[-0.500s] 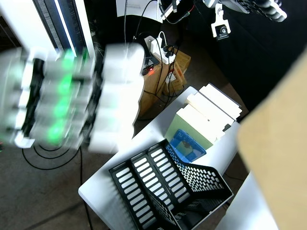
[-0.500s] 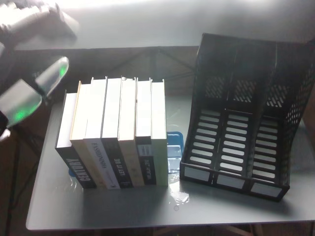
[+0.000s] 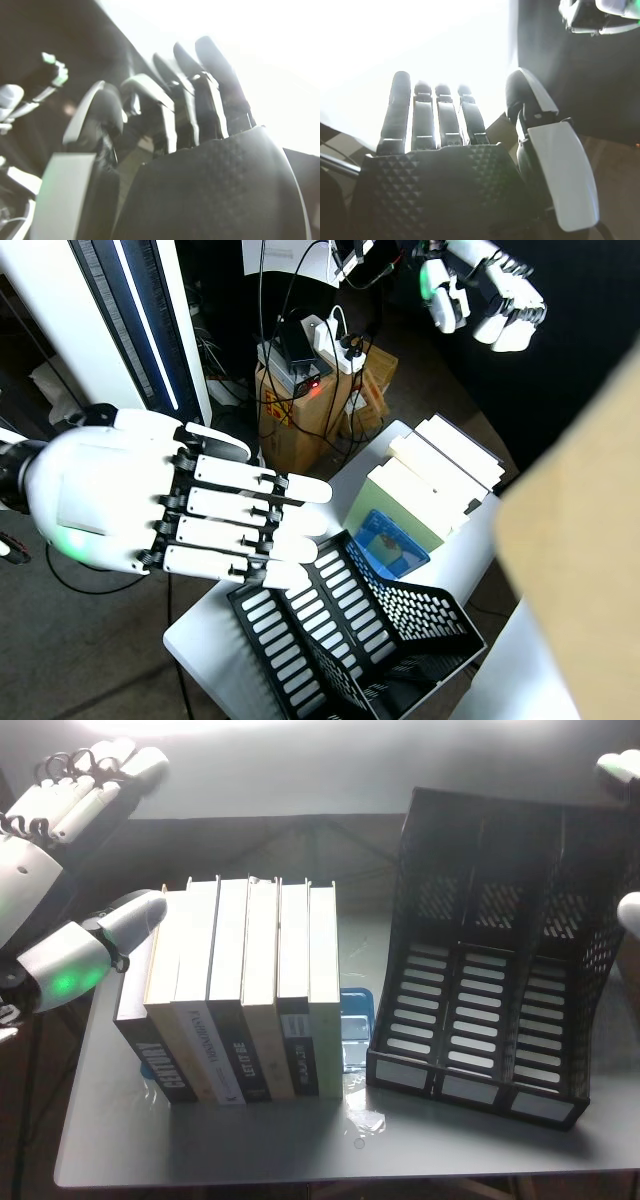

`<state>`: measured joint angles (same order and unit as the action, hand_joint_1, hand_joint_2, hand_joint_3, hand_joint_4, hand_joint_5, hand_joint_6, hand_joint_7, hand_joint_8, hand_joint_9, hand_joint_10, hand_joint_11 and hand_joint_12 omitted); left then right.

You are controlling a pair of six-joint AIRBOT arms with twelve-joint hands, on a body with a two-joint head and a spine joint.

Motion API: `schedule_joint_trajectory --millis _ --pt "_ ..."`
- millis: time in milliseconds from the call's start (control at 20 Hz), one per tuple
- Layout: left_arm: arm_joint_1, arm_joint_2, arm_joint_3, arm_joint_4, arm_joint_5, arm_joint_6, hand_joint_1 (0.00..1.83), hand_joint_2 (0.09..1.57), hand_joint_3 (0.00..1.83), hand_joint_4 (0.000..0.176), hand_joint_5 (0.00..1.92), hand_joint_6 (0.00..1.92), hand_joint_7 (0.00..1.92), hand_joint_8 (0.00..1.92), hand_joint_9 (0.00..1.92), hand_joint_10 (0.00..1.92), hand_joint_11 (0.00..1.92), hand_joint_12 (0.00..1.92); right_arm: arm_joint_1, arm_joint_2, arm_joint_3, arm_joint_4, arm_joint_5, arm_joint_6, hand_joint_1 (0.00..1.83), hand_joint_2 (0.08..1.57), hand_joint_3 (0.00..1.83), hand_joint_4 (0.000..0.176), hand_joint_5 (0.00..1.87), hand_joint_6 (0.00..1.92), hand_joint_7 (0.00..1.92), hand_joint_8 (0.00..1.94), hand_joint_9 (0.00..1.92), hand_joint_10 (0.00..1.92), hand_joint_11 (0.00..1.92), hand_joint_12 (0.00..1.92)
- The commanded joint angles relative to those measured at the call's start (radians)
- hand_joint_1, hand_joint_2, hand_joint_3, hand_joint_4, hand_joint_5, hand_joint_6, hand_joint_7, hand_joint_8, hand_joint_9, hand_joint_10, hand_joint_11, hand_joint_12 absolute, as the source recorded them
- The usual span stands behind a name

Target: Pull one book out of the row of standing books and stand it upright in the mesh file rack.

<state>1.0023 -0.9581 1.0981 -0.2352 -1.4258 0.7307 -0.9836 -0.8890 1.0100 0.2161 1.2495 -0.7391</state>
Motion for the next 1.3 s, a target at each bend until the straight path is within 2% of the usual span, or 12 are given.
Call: schedule_joint_trajectory --millis 0,50,100,150,200,250,300,600,700,800,1000,1250 --pt "-0.003 0.003 0.005 -0.014 -0.075 0.008 0.12 1.43 0.00 0.084 0.00 0.00 0.00 0.00 0.00 0.00 0.00 0.00 0.013 0.001 0.006 0.002 0.060 -0.013 0.25 1.32 0.00 0.074 0.00 0.00 0.00 0.00 0.00 0.00 0.00 0.00" --pt "-0.003 0.003 0.005 -0.013 -0.048 0.020 0.12 1.41 0.00 0.094 0.00 0.00 0.00 0.00 0.00 0.00 0.00 0.00 0.015 0.001 0.008 0.002 0.034 -0.027 0.23 1.33 0.00 0.111 0.00 0.00 0.00 0.00 0.00 0.00 0.00 0.00" --pt "-0.003 0.005 0.004 -0.010 -0.027 0.031 0.03 1.37 0.00 0.101 0.00 0.00 0.00 0.00 0.00 0.00 0.00 0.00 0.015 0.001 0.008 0.003 0.014 -0.038 0.22 1.34 0.00 0.133 0.00 0.00 0.00 0.00 0.00 0.00 0.00 0.00" --pt "-0.005 0.008 0.003 -0.002 0.003 0.043 0.04 1.34 0.00 0.098 0.00 0.00 0.00 0.00 0.00 0.00 0.00 0.00 0.015 0.002 0.008 0.003 -0.006 -0.049 0.26 1.34 0.00 0.101 0.00 0.00 0.00 0.00 0.00 0.00 0.00 0.00" --pt "-0.010 0.010 0.003 0.007 0.031 0.053 0.04 1.34 0.00 0.098 0.00 0.00 0.00 0.00 0.00 0.00 0.00 0.00 0.015 0.002 0.008 0.003 -0.023 -0.058 0.26 1.34 0.00 0.101 0.00 0.00 0.00 0.00 0.00 0.00 0.00 0.00" --pt "-0.014 0.011 0.004 0.017 0.056 0.060 0.01 1.29 0.00 0.074 0.00 0.00 0.00 0.00 0.00 0.00 0.00 0.00 0.015 0.002 0.008 0.003 -0.044 -0.074 0.29 1.30 0.00 0.014 0.00 0.00 0.00 0.00 0.00 0.00 0.00 0.00" --pt "-0.017 0.012 0.005 0.028 0.082 0.065 0.02 1.28 0.00 0.074 0.00 0.00 0.00 0.00 0.00 0.00 0.00 0.00 0.015 0.002 0.007 0.004 -0.061 -0.088 0.29 1.30 0.00 0.003 0.00 0.00 0.00 0.00 0.00 0.00 0.00 0.00" --pt "-0.094 0.008 0.020 0.113 0.315 0.143 0.03 1.28 0.00 0.042 0.00 0.00 0.00 0.00 0.00 0.00 0.00 0.00 0.017 0.002 -0.012 0.035 -0.139 -0.205 0.35 1.29 0.00 0.000 0.00 0.00 0.00 0.00 0.00 0.00 0.00 0.00" --pt "-0.120 0.001 0.026 0.132 0.384 0.173 0.05 1.27 0.00 0.078 0.00 0.00 0.00 0.00 0.00 0.00 0.00 0.00 0.017 0.000 -0.016 0.042 -0.160 -0.235 0.34 1.29 0.00 0.000 0.00 0.00 0.00 0.00 0.00 0.00 0.00 0.00" --pt "-0.140 -0.006 0.031 0.142 0.444 0.201 0.07 1.26 0.00 0.094 0.00 0.00 0.00 0.00 0.00 0.00 0.00 0.00 0.017 -0.010 -0.017 0.053 -0.184 -0.265 0.35 1.29 0.00 0.000 0.00 0.00 0.00 0.00 0.00 0.00 0.00 0.00" --pt "-0.160 -0.026 0.044 0.170 0.508 0.203 0.16 1.23 0.00 0.063 0.11 0.03 0.00 0.00 0.00 0.00 0.00 0.00 0.005 -0.021 -0.018 0.065 -0.204 -0.281 0.21 1.29 0.00 0.000 0.00 0.00 0.00 0.00 0.00 0.00 0.00 0.00" --pt "-0.193 -0.057 0.060 0.227 0.594 0.203 0.11 1.20 0.00 0.088 0.14 0.02 0.00 0.00 0.00 0.00 0.00 0.00 -0.004 -0.035 -0.015 0.074 -0.215 -0.287 0.29 1.29 0.00 0.000 0.00 0.00 0.00 0.00 0.00 0.00 0.00 0.00"
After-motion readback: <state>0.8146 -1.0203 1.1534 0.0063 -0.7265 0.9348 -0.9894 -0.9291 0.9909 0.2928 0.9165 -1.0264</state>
